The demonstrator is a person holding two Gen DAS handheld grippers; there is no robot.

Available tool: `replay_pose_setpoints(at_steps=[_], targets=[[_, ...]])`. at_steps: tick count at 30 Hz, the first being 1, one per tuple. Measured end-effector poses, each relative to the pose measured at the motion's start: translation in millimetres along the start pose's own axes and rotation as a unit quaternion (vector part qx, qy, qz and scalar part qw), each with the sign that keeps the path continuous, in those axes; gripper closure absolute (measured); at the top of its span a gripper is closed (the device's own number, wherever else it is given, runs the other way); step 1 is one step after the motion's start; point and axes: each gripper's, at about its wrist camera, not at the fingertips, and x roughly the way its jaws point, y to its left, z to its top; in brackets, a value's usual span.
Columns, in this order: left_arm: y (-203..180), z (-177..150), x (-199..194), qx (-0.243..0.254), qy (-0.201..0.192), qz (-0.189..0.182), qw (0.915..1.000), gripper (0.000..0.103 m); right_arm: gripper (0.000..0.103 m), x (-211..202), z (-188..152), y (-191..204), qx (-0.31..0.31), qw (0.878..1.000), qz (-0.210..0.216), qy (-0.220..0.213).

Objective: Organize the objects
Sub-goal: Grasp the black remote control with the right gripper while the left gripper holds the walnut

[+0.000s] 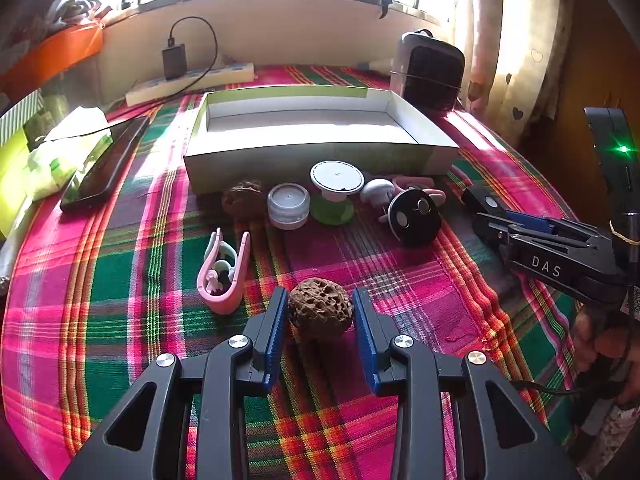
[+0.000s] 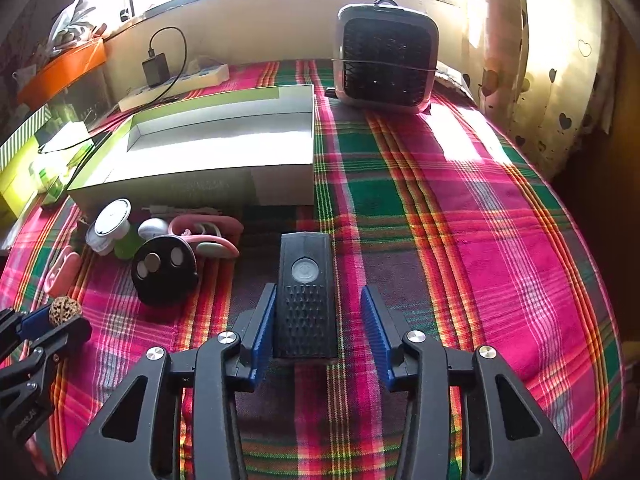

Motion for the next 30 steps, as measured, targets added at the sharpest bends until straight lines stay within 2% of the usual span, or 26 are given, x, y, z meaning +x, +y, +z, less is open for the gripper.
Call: replay_pose_setpoints(at_steps=[4, 15, 20, 27, 30], targets=[[-1, 0, 1, -0.007, 0.0, -0.004, 1.0, 0.073, 0.075, -2, -1, 1, -0.005, 1.0, 0.008, -0.001], [-1, 2, 1, -0.014, 0.004, 0.016, 0.9998, 0.073, 0.075, -4, -3, 3, -0.016, 0.998, 0.054, -0.005], [-2, 2, 2, -0.014, 0.005, 0.024, 0.9996, 0.073, 0.075, -5, -5, 6, -0.018, 0.998, 0.062, -0.004], [0, 7, 1, -0.018, 0.009, 0.014, 0.9997, 0.073, 0.075, -10, -6, 16, -0.037, 0.997, 0.07, -0.005], [-2, 12, -6, -0.013, -0.005, 0.008, 0.9999, 0.073, 0.075, -14, -2, 19, -0.04, 0.997, 0.072, -0.009]])
